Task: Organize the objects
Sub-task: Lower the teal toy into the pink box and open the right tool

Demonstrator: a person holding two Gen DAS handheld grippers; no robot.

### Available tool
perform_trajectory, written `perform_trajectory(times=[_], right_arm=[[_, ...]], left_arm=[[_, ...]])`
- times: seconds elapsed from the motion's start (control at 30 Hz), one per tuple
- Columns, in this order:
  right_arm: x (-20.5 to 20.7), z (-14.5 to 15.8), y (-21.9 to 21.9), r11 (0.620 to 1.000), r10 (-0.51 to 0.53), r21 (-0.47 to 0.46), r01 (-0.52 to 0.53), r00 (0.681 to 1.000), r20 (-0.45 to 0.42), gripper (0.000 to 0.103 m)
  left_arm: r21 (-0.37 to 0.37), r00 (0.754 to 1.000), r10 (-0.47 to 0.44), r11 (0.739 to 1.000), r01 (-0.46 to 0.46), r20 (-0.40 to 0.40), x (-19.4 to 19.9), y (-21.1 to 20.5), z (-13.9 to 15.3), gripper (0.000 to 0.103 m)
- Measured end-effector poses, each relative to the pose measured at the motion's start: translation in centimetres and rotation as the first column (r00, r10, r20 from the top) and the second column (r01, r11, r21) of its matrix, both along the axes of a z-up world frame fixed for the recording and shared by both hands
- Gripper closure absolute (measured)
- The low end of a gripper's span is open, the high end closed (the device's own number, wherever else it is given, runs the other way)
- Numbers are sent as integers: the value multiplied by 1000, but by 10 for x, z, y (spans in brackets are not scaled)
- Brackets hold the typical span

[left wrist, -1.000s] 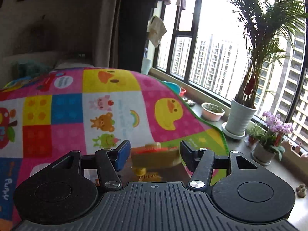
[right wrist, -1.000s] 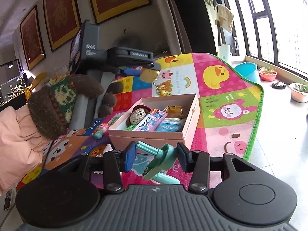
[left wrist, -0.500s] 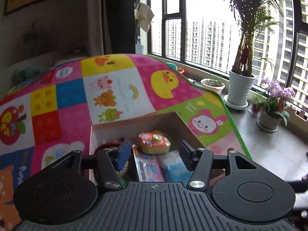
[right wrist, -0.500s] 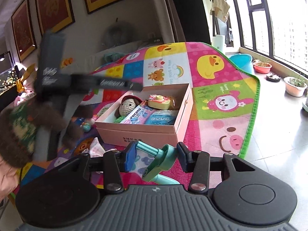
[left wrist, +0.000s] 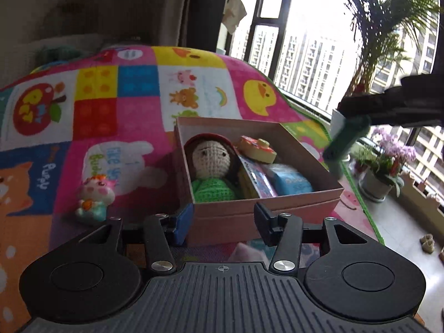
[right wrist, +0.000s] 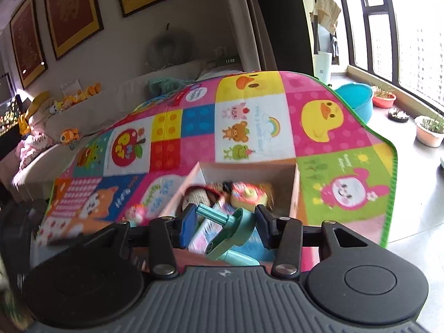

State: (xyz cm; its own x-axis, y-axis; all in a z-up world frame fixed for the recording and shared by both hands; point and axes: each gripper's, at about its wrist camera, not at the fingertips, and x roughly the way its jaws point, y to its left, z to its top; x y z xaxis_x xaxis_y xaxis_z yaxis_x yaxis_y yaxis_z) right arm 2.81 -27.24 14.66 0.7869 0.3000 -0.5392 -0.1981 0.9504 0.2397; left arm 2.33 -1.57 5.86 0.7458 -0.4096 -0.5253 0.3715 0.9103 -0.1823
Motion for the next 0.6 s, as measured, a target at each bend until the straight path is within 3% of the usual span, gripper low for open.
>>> perform_trajectory(times=[0.1, 0.23, 0.33, 0.4, 0.6], right_arm=[[41, 14, 10, 998, -29, 59, 28, 1000, 3, 58], [92, 15, 28, 990, -103, 103, 95, 992, 74, 58], [127, -7, 36, 983, -142, 114, 140, 990, 6, 52], [131, -20, 35, 982, -156, 106, 158, 987, -35, 52], [95, -36, 22, 986, -166, 27, 166, 986, -20, 48]], left_arm=[[-58, 999, 31, 998, -30, 13, -20, 28, -11, 50], [-108, 997, 73, 991, -73, -11, -35, 54, -24, 50], [-127, 994, 104, 986, -107, -26, -40, 72, -29, 50], [-121, 991, 133, 983, -136, -31, -41, 84, -31, 50], [-145, 981, 183, 971, -192, -71, -29, 98, -41, 50]])
